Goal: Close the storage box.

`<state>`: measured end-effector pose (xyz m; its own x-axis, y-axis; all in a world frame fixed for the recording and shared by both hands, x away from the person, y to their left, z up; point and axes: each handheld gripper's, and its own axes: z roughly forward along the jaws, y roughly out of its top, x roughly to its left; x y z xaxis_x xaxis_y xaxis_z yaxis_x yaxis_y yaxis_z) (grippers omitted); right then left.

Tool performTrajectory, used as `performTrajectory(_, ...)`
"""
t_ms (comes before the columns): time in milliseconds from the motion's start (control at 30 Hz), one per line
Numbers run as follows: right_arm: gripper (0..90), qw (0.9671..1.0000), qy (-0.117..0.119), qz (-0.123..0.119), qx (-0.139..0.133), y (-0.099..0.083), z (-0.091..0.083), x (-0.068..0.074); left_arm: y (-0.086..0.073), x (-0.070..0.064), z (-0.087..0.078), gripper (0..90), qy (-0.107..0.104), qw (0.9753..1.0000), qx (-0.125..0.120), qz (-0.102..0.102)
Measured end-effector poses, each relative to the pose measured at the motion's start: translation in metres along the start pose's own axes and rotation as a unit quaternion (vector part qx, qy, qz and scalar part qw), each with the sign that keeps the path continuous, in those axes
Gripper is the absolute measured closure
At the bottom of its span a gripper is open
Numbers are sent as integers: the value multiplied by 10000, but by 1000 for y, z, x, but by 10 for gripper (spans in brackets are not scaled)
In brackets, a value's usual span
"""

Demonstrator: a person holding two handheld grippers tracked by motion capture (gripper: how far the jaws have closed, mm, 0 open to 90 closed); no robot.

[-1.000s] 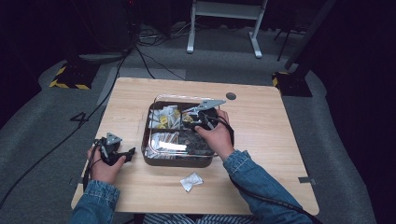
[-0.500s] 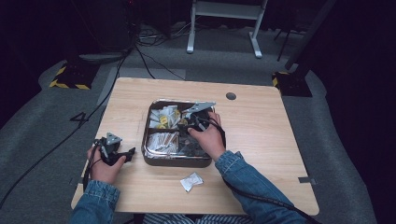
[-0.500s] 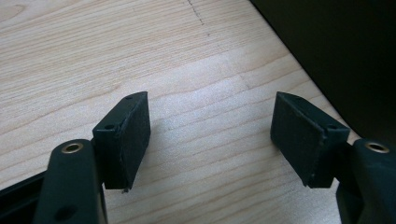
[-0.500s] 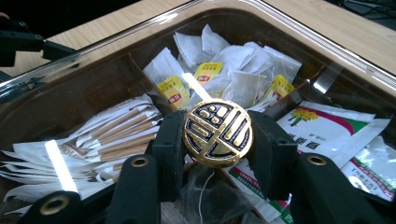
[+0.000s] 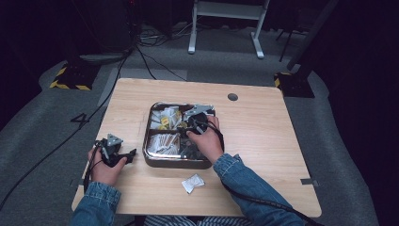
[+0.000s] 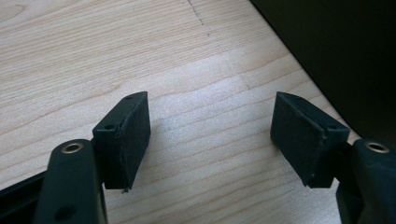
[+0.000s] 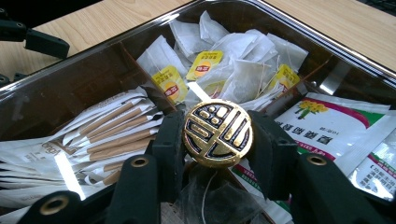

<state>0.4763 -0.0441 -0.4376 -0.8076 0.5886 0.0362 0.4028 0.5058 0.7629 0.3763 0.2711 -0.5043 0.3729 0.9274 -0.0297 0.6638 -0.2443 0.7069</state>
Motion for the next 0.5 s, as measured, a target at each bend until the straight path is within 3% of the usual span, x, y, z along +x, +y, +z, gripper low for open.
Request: performTrajectory(500,587,10000,35,23,-6,2,3,2,0,0,0,292,1,10000,-1,0)
